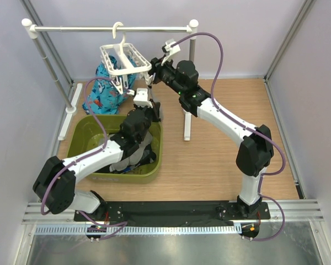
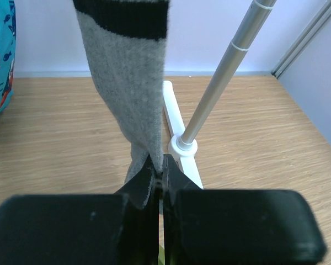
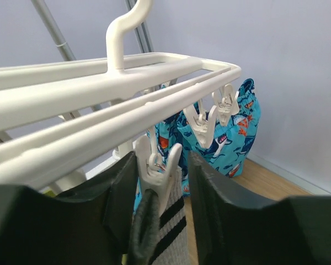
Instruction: Remove the socks clipped to the hanger
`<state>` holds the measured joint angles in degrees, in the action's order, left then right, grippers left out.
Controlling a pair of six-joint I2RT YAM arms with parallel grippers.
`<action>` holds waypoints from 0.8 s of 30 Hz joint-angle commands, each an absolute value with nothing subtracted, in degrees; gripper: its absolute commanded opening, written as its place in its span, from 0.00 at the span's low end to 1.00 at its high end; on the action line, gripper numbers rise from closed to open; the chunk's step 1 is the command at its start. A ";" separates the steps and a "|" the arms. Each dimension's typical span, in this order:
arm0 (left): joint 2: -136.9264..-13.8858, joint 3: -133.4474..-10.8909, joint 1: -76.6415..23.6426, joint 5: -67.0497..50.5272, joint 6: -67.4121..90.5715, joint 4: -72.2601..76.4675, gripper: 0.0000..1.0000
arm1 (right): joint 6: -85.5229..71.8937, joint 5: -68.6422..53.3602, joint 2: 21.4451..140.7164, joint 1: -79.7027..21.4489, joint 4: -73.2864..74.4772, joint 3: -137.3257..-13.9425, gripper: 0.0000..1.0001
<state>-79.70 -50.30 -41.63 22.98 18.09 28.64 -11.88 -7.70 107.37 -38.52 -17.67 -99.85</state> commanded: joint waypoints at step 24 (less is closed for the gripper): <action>-79.19 -52.38 -43.07 25.31 16.70 30.50 0.00 | -11.51 -3.69 108.19 -39.99 -12.83 -109.95 0.01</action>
<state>-80.03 -50.72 -42.78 23.64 17.50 28.45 -11.53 -4.36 107.79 -39.66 -12.56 -107.24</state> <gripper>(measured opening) 0.017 0.100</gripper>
